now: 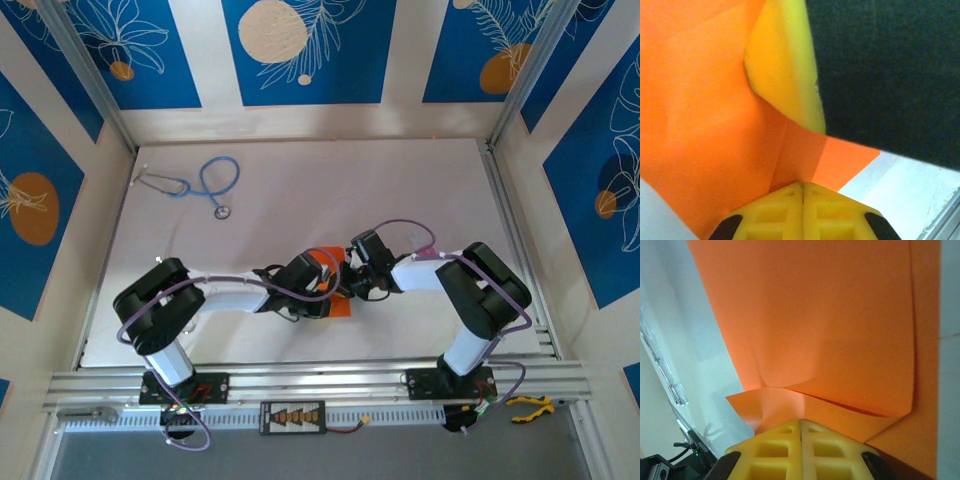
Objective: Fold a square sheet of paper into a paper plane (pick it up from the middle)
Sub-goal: Fold the triangle a second time at the center of the table.
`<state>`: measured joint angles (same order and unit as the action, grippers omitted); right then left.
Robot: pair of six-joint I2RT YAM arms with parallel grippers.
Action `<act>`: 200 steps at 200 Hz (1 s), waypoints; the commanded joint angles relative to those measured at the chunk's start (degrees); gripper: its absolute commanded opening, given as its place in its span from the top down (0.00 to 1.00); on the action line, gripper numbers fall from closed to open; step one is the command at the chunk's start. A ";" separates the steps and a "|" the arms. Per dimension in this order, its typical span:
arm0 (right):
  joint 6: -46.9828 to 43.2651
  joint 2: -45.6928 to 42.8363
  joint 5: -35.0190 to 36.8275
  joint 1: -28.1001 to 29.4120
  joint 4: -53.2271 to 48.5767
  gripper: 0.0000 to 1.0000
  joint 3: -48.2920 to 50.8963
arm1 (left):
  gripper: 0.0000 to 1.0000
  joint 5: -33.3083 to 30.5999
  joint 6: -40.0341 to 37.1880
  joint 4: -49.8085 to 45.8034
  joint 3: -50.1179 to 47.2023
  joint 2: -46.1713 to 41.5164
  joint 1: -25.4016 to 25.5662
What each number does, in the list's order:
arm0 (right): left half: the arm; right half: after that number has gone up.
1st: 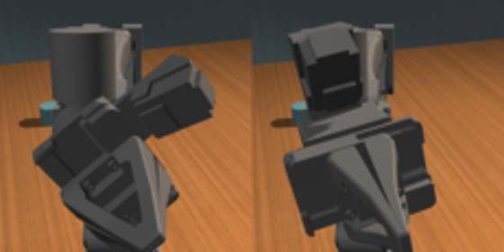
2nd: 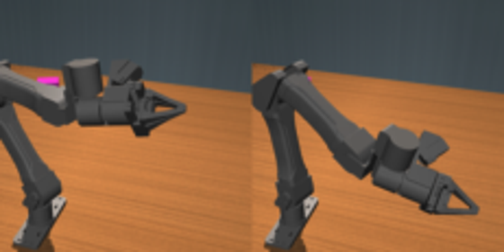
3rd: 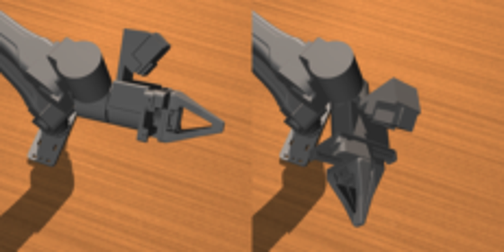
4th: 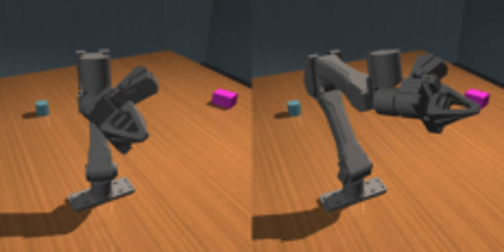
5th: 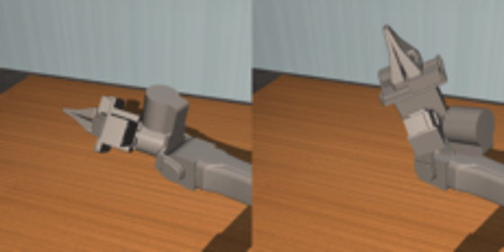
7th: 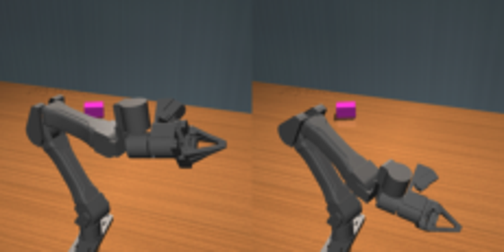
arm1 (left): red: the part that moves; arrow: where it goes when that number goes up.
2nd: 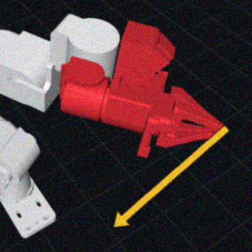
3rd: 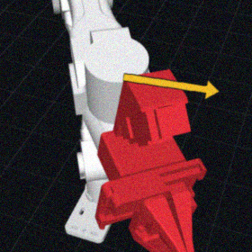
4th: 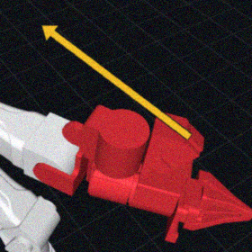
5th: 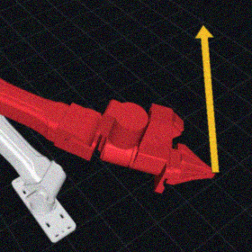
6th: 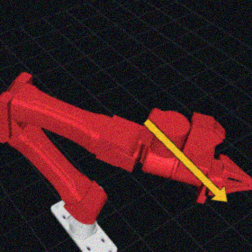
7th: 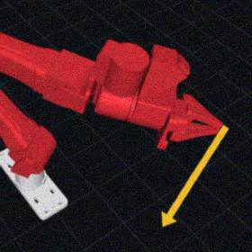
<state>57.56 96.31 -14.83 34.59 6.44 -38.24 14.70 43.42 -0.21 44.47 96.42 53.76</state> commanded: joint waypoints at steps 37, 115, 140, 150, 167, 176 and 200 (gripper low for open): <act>0.33 2.57 3.59 -0.40 -7.53 1.00 1.44 | 0.96 -1.55 2.76 1.04 -5.98 -4.31 0.25; 0.33 2.04 3.46 -0.60 -7.84 1.00 1.47 | 0.90 -3.98 0.52 1.51 -5.89 -10.48 0.31; 0.20 2.04 3.32 -0.71 -7.93 1.00 1.33 | 0.89 -6.29 -1.03 -0.58 -3.88 -8.77 0.21; 0.20 2.01 3.24 -0.72 -7.85 1.00 1.35 | 0.89 -6.68 -1.47 -0.67 -3.48 -7.73 0.04; 0.19 1.87 3.06 -0.74 -7.91 1.00 1.37 | 0.89 -7.70 -2.11 -2.14 -2.73 -5.64 0.03; 0.11 1.83 3.13 -0.75 -7.94 1.00 1.33 | 0.90 -8.50 -2.07 -3.22 -2.70 -4.88 0.03; 0.05 1.58 3.24 -0.82 -8.06 1.00 1.58 | 0.91 -8.81 -1.09 -3.59 -4.68 -4.53 0.03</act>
<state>57.54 96.36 -15.03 34.48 6.42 -38.24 7.81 42.98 -0.97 40.71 91.07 53.76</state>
